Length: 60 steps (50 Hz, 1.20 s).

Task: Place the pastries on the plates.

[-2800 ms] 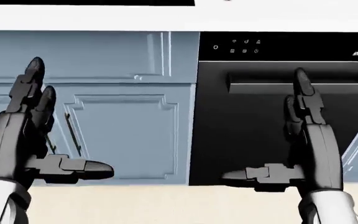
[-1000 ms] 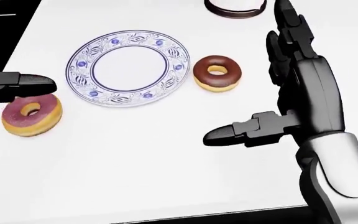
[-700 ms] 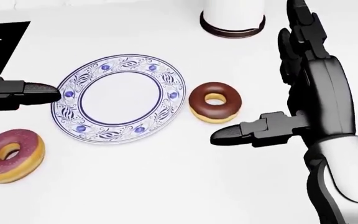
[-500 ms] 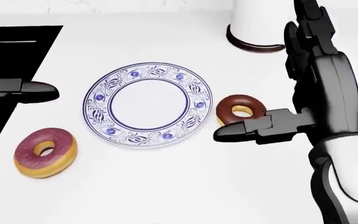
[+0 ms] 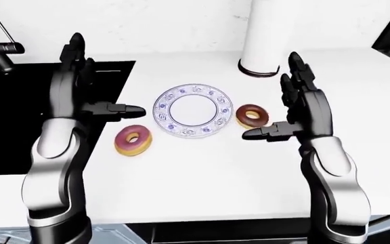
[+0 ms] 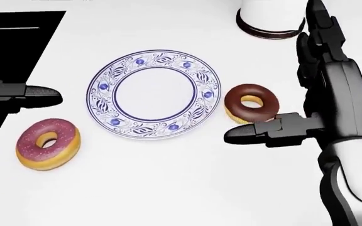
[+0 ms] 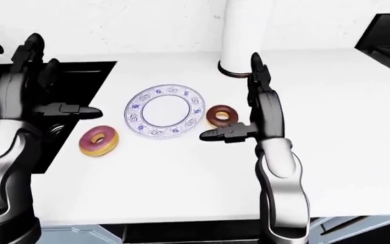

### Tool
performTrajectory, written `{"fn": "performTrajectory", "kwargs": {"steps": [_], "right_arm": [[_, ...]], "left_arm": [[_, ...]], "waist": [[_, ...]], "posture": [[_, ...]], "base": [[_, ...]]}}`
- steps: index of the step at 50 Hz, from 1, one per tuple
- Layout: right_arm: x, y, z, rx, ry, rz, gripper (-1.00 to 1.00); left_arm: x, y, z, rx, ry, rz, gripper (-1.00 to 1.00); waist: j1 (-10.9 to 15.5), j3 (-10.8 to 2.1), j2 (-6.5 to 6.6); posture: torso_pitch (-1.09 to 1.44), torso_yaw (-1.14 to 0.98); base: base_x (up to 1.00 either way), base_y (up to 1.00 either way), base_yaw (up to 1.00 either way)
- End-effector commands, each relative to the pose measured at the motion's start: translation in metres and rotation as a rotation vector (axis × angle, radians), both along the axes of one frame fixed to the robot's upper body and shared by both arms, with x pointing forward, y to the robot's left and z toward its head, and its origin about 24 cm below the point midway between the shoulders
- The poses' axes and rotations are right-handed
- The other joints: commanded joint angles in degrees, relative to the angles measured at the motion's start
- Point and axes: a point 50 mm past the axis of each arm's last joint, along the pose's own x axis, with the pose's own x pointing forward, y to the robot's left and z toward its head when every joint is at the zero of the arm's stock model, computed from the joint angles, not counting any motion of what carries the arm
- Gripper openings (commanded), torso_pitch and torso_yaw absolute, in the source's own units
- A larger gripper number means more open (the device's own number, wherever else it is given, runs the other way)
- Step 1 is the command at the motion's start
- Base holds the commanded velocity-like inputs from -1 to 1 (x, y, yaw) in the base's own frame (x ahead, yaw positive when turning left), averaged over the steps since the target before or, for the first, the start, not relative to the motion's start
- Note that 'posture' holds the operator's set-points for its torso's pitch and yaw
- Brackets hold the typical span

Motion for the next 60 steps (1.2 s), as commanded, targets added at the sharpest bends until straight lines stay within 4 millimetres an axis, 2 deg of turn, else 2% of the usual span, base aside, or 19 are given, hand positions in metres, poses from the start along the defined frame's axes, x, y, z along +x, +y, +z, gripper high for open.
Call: {"fn": "performTrajectory", "kwargs": {"steps": [1,12,18,29,45,60], "right_arm": [[-0.004,0.003,0.019,-0.012,-0.094,0.012,1.0],[0.015,0.006,0.03,-0.134,-0.019,-0.002,1.0],[0.03,0.009,0.04,-0.218,0.032,0.002,1.0],[0.05,0.006,0.041,-0.396,0.145,-0.018,1.0],[0.072,0.008,0.034,-0.544,0.249,-0.007,1.0],[0.08,0.013,0.024,-0.684,0.312,0.037,1.0]], "left_arm": [[-0.007,0.001,0.02,0.022,-0.106,0.011,1.0],[-0.009,0.003,0.021,0.022,-0.107,0.017,1.0],[-0.01,0.005,0.021,0.021,-0.106,0.021,1.0],[-0.011,0.007,0.017,0.016,-0.105,0.028,1.0],[-0.011,0.009,0.018,0.015,-0.107,0.028,1.0],[-0.012,0.011,0.015,0.018,-0.102,0.032,1.0]], "waist": [[0.14,-1.48,-0.09],[-0.28,-2.02,0.25],[-0.55,-1.83,0.19],[-0.34,-1.77,0.42],[-0.41,-1.95,0.76],[-0.53,-2.04,0.88]], "posture": [[0.0,0.0],[0.0,0.0],[0.0,0.0],[0.0,0.0],[0.0,0.0],[0.0,0.0]], "base": [[0.0,0.0,0.0],[0.0,0.0,0.0],[0.0,0.0,0.0],[0.0,0.0,0.0],[0.0,0.0,0.0],[0.0,0.0,0.0]]}}
